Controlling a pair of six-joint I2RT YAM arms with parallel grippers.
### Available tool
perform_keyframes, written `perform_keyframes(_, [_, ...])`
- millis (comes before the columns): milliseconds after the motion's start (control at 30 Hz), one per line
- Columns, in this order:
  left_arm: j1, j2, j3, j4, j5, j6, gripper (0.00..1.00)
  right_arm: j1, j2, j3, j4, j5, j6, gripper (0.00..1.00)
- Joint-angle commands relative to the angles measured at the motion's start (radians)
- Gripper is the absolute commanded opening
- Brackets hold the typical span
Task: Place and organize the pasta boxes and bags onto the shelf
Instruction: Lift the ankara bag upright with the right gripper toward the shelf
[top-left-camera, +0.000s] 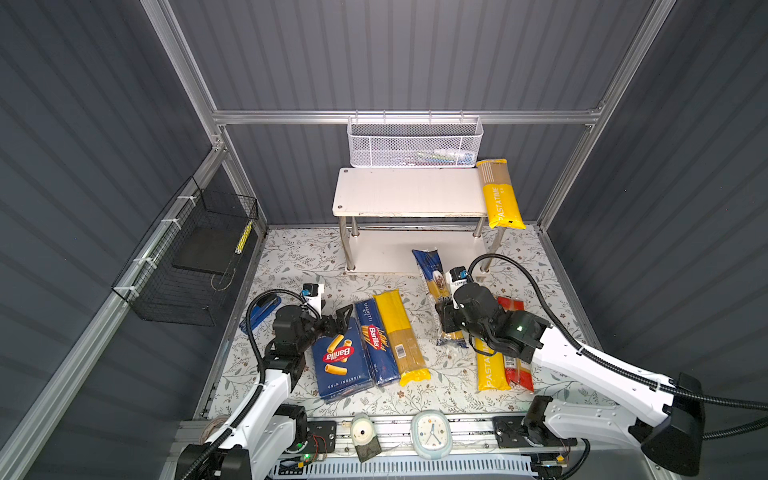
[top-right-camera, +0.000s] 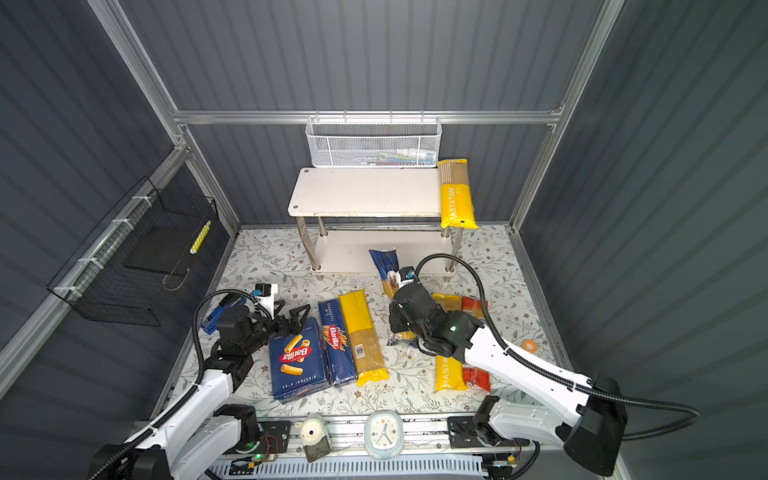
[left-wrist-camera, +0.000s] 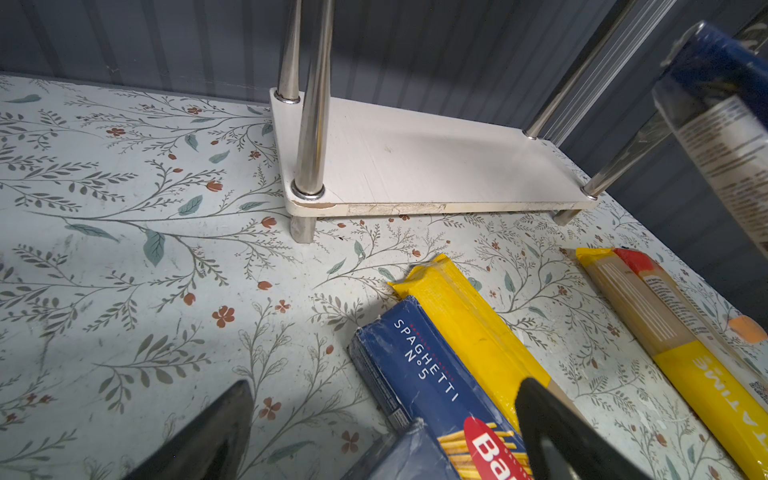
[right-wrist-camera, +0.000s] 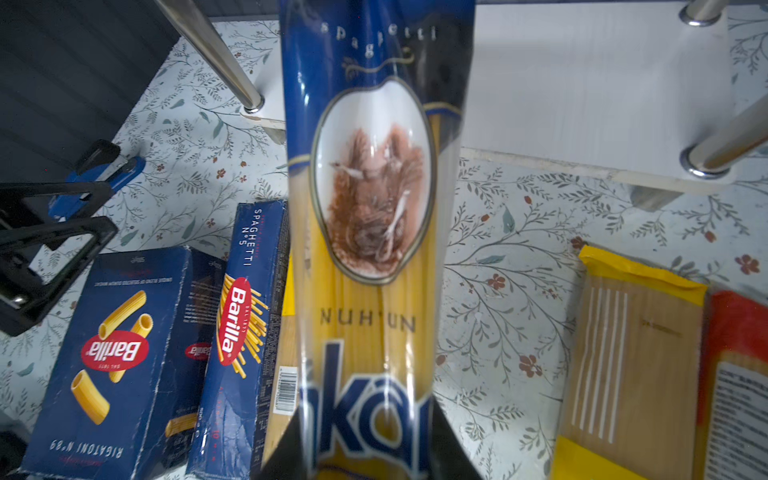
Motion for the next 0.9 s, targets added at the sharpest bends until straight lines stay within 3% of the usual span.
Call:
perform_keyframes(0, [-0.006,-0.001,0.003,-0.003,0.005,0.011,1.00,-0.004,-0.032,0.085,0.063,0.009,-0.045,0.26])
perform_keyframes(600, [-0.006,-0.002,0.002,-0.002,-0.001,0.008,1.00,-0.005,-0.033,0.251,-0.033,0.025,-0.106,0.24])
perform_keyframes(867, [-0.006,0.013,0.004,0.011,-0.003,0.003,1.00,-0.008,0.017,0.422,-0.155,0.029,-0.138,0.24])
